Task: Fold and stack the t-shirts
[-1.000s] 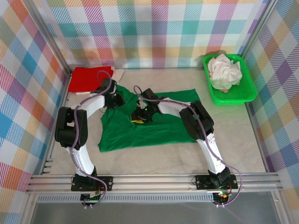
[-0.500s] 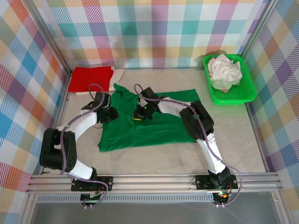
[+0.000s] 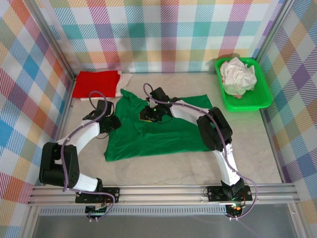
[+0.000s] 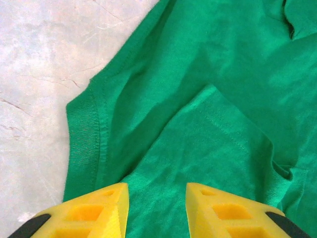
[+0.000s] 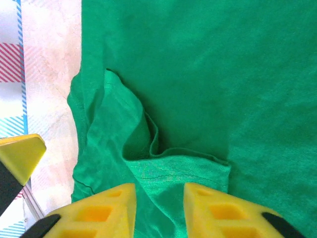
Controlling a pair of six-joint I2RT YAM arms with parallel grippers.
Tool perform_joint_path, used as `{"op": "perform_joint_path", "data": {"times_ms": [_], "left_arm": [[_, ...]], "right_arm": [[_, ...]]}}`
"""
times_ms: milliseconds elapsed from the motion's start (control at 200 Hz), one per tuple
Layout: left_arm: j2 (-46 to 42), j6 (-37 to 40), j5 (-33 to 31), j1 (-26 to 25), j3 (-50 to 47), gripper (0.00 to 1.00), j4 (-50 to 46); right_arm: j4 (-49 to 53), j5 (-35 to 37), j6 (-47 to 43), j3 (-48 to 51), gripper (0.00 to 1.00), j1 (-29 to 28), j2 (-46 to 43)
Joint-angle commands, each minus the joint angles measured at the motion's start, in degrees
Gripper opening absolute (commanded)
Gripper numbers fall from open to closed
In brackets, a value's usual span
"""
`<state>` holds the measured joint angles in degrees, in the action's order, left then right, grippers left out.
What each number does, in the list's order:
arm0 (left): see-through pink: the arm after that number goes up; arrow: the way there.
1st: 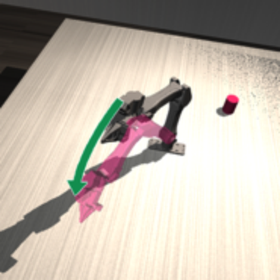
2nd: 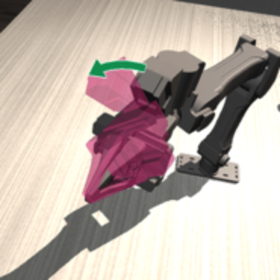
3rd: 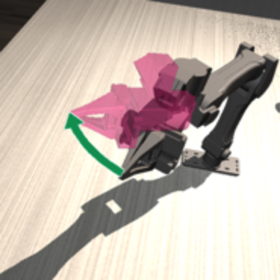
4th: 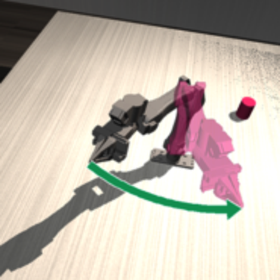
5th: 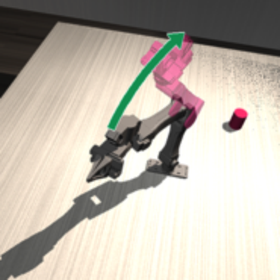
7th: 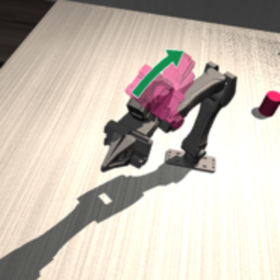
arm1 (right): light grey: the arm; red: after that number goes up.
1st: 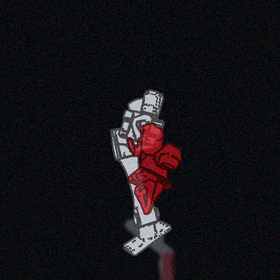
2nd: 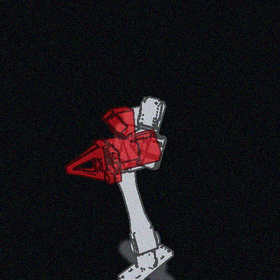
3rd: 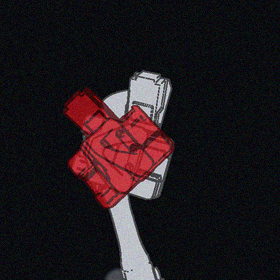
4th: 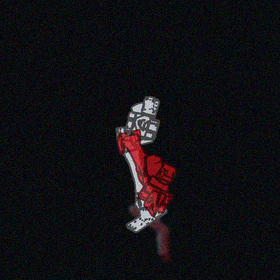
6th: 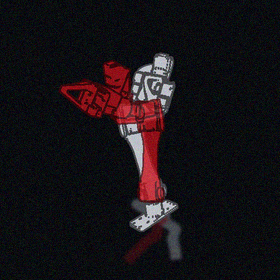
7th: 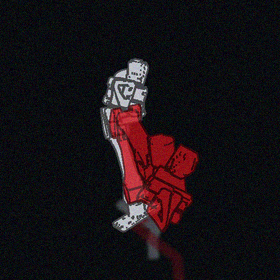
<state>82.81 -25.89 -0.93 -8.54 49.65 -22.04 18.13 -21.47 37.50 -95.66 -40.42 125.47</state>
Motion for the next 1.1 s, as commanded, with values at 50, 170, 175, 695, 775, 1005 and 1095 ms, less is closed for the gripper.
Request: {"op": "perform_joint_path", "data": {"times_ms": [50, 170, 175, 695, 775, 1005, 1095], "left_arm": [[2.25, 0.72, 1.67, 0.62, 1.23, 0.36, 0.92], [2.45, 1.29, 1.55, 0.62, 1.22, 0.36, 0.6], [2.4, 1.28, 1.5, 0.62, 1.23, 0.36, 0.6], [3.25, 1.37, 1.73, 0.62, 1.14, 0.37, 1.47], [3.25, 1.37, 1.4, 0.56, 1.04, 0.37, 1.56], [3.17, 1.36, 1.02, 0.62, 1.3, 0.37, 1.56], [3.0, 1.33, 1.01, 0.6, 2.04, 0.37, 1.27]], "right_arm": [[2.65, -2.16, -1.17, -4.45, 0.36, 0.26, 5.11], [3.14, -2.99, -1.22, -5.89, 0.34, -0.23, 7.18], [3.14, -3.02, -1.21, -5.92, 0.34, -0.25, 7.26], [1.84, -5.71, 0.1, -8.94, 0.09, -1.24, 9.84], [1.91, -4.34, -0.02, -8.46, 0.03, -1.32, 8.24], [-0.08, -0.22, -0.3, -3.35, 0.0, -0.39, 0.69], [-0.3, 1.21, -0.49, -1.36, 0.0, 0.34, -1.49]]}}
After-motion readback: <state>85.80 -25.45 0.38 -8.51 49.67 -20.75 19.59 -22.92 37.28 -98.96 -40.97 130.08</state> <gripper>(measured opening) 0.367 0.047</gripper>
